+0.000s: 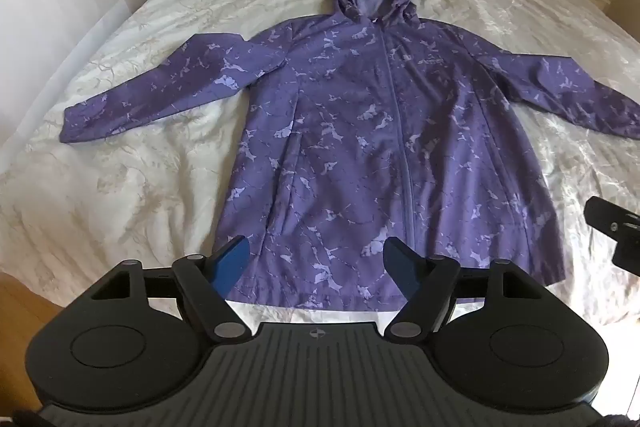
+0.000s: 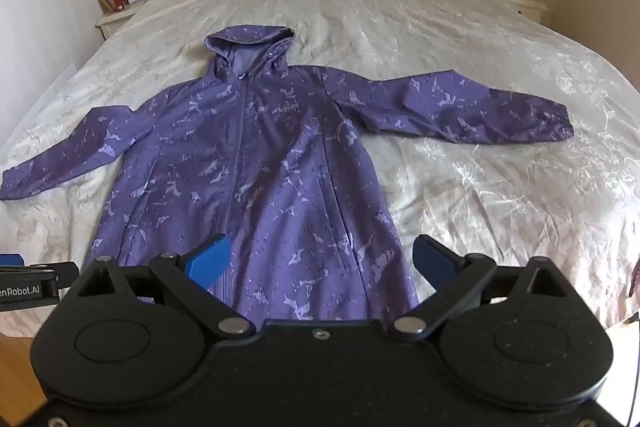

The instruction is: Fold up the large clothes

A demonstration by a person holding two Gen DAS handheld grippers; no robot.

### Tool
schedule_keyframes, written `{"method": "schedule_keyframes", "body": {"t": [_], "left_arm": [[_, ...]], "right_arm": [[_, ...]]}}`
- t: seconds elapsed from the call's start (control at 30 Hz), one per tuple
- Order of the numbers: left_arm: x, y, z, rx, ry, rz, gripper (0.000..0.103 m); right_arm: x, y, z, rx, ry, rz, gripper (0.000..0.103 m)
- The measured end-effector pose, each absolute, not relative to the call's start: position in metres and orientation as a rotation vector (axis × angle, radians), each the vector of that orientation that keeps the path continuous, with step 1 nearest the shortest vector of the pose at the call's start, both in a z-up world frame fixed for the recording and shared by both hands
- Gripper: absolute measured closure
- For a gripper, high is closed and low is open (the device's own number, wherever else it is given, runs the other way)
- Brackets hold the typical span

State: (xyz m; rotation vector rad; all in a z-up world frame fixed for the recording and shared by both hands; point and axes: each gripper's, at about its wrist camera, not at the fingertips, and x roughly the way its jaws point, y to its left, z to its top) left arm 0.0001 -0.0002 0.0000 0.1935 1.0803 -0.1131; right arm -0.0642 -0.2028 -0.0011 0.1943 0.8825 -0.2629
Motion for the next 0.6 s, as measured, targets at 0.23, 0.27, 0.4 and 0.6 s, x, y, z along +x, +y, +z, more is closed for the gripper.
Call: {"method": "schedule_keyframes", "body": {"t": [0.23,0.27,0.4,0.6], "left_arm": [[-0.009,-0.009,-0.001,0.169,1.055,-0.112,0.03],[-0.014,-0.01,0.0,0.164,1.05,-0.114,0.03],[-0.013,-0.01,-0.002,0.165,1.056,-0.122,0.03],[-0.007,-0.003,-0.001,0.162,1.073,-0.13,0.03]], "right_arm": [[-0.069,-0.202,-0.006,0.199,0.881,-0.258,0.005],[-0.067,-0.2,-0.007,0.198,0.884,-0.259,0.005],[-0.062,-0.198,-0.006,0.198,0.902,-0.261,0.005],[-0.062,-0.197,-0.009,0.194,0.914,-0.254,0.005]]}}
